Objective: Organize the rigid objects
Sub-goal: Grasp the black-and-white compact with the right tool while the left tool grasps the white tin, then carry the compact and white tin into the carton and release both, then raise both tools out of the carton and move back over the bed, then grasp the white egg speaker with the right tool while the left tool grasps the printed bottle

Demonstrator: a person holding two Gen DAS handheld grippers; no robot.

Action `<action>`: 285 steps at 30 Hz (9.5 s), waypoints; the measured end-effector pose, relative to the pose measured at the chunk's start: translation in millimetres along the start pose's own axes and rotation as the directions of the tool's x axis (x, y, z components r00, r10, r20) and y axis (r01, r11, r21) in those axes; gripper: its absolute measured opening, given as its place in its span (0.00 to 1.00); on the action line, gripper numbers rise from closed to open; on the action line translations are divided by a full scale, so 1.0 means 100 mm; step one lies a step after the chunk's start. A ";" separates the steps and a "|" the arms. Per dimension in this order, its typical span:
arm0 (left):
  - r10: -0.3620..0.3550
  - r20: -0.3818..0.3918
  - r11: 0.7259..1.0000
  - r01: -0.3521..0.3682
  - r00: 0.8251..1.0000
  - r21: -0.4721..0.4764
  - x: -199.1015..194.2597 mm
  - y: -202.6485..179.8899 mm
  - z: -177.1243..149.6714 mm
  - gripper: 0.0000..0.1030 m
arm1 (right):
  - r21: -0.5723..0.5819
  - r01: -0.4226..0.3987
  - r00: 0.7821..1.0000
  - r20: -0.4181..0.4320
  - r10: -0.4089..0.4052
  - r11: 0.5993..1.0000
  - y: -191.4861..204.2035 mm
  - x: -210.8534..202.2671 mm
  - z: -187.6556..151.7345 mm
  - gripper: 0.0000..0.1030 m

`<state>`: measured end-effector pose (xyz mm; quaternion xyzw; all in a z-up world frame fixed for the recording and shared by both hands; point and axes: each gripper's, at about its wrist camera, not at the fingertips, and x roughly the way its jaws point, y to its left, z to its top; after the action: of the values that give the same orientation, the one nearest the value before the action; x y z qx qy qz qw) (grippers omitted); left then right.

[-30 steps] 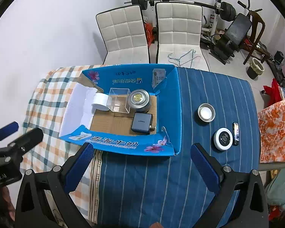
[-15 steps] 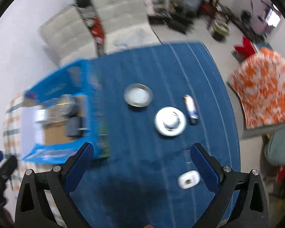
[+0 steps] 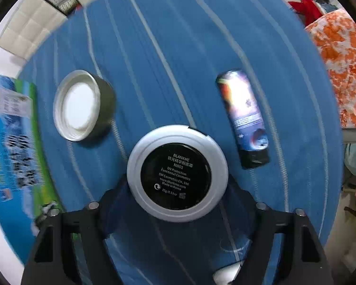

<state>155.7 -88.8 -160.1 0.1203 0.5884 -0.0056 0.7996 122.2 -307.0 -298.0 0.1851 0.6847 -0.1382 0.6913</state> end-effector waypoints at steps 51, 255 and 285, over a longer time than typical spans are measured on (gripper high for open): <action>-0.276 -0.316 0.958 0.288 0.908 -0.011 1.26 -1.50 0.59 0.66 | -0.031 0.019 1.000 -0.015 -0.019 0.999 -1.02 -0.02 0.66 0.82; -0.023 -0.069 0.967 0.040 0.997 0.251 -0.11 -1.02 -1.05 0.98 | 0.142 -0.027 1.000 0.010 0.026 0.990 -1.33 -0.29 -1.21 0.56; -0.228 -0.260 0.928 0.290 0.938 0.233 0.80 -2.59 -0.04 0.22 | 0.050 -0.031 0.998 0.064 0.028 0.998 -1.88 -0.28 -0.13 0.56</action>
<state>138.2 -328.4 -284.9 0.1480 0.6809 -0.1775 0.6950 26.3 -471.2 -283.0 0.2082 0.6558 -0.1511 0.7098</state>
